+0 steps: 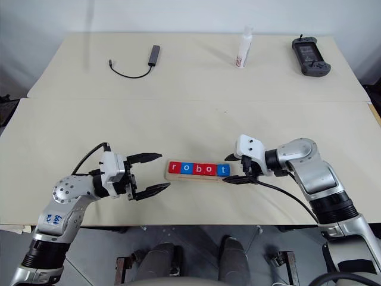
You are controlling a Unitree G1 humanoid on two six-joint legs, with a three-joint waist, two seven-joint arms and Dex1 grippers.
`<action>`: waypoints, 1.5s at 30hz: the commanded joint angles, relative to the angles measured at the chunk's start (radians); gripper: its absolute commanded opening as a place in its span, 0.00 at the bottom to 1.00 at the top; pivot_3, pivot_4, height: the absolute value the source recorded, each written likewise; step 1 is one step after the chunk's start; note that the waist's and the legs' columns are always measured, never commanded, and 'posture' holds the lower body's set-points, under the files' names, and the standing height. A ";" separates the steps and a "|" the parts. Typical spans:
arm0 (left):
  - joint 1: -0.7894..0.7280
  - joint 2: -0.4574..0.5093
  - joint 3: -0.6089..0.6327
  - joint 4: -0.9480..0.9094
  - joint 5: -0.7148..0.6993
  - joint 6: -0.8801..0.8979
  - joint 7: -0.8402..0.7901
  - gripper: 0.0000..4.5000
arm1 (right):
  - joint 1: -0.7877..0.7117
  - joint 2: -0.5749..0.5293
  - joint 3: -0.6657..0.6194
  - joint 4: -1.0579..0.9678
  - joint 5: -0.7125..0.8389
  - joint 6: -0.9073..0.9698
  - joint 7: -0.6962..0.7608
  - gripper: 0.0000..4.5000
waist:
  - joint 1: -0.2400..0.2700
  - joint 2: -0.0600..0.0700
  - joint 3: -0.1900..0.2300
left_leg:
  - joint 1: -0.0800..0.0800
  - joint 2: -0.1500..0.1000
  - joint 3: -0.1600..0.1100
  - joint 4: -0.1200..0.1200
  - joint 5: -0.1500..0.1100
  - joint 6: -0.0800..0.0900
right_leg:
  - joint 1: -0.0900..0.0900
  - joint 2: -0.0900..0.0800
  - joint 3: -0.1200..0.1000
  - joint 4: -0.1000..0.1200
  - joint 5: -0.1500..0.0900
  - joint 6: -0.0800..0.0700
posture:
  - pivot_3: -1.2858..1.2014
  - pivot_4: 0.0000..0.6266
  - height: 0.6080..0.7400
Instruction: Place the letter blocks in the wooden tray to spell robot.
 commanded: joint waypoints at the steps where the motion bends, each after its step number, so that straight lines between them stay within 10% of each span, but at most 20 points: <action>1: 0.008 0.000 0.013 -0.045 -0.002 -0.015 0.007 1.00 | -0.006 -0.039 -0.065 -0.056 0.035 0.008 0.005 0.87 | 0.001 0.000 0.000 | 0.000 0.000 0.000 0.000 0.000 0.000 | 0.000 0.000 0.000 0.000 0.000 0.000 | 0.52 0.24 1.00; 6: 0.015 0.000 0.010 -0.046 -0.003 -0.017 0.009 1.00 | 0.029 -0.079 -0.104 -0.082 0.074 0.028 0.026 0.72 | 0.000 0.000 0.000 | 0.000 0.000 0.000 0.000 0.000 0.000 | 0.000 0.000 0.000 0.000 0.000 0.000 | 0.52 0.24 1.00; 15: 0.010 -0.001 0.005 -0.040 -0.004 -0.017 0.005 1.00 | 0.050 -0.050 -0.066 -0.017 0.022 -0.050 -0.001 0.02 | 0.000 0.000 0.000 | 0.000 0.000 0.000 0.000 0.000 0.000 | 0.000 0.000 0.000 0.000 0.000 0.000 | 0.52 0.24 1.00; 32: 0.029 0.012 0.027 -0.049 -0.002 -0.016 0.026 1.00 | 0.071 -0.033 -0.133 -0.020 0.054 -0.101 -0.017 0.01 | 0.001 0.000 0.000 | 0.000 0.000 0.000 0.000 0.000 0.000 | 0.000 0.000 0.000 0.000 0.000 0.000 | 0.52 0.24 1.00; 45: 0.064 0.097 0.153 0.034 -0.024 -0.025 -0.021 1.00 | 0.480 -0.093 -0.567 -0.155 0.334 -0.193 0.024 0.89 | 0.020 0.000 0.000 | 0.001 0.000 0.001 0.000 -0.001 0.000 | 0.001 0.000 0.000 0.000 0.000 0.000 | 0.52 0.24 1.00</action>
